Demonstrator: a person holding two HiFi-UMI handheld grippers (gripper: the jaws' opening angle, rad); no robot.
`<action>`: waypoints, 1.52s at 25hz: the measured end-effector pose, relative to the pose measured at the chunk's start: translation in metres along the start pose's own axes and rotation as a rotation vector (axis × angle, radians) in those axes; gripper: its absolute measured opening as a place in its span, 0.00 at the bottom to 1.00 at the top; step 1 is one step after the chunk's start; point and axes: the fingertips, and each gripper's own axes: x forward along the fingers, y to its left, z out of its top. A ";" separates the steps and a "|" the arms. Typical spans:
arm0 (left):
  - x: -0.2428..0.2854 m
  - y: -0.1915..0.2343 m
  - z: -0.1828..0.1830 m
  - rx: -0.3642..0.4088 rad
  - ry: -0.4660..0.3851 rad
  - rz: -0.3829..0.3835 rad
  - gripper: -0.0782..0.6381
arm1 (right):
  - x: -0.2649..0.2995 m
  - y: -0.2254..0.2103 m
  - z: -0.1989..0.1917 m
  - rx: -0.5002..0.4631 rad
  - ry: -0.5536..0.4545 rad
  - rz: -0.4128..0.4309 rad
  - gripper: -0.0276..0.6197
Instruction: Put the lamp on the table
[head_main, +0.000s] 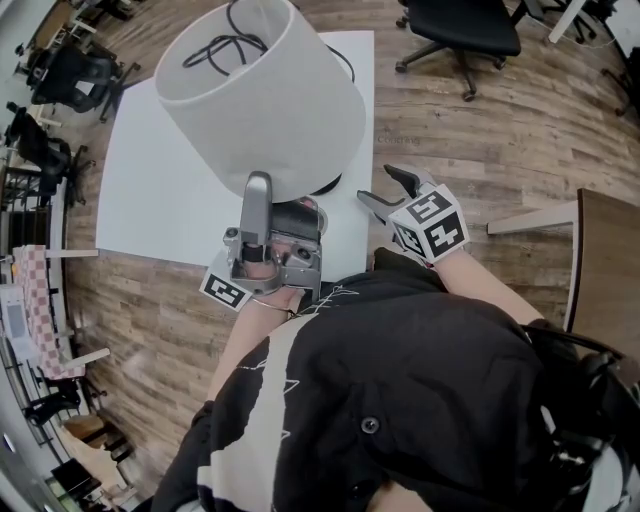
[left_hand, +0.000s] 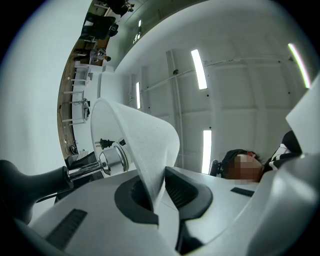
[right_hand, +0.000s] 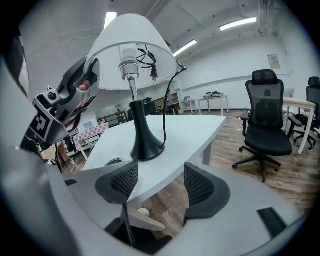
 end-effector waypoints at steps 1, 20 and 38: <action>-0.001 0.000 -0.002 0.002 0.001 -0.001 0.17 | 0.000 -0.001 -0.001 0.000 0.000 0.001 0.50; -0.007 -0.003 -0.011 0.001 0.033 -0.014 0.18 | -0.004 0.000 -0.006 0.008 0.001 -0.009 0.50; -0.009 0.004 -0.007 -0.021 0.027 0.021 0.27 | -0.001 -0.004 -0.005 0.018 0.009 -0.016 0.50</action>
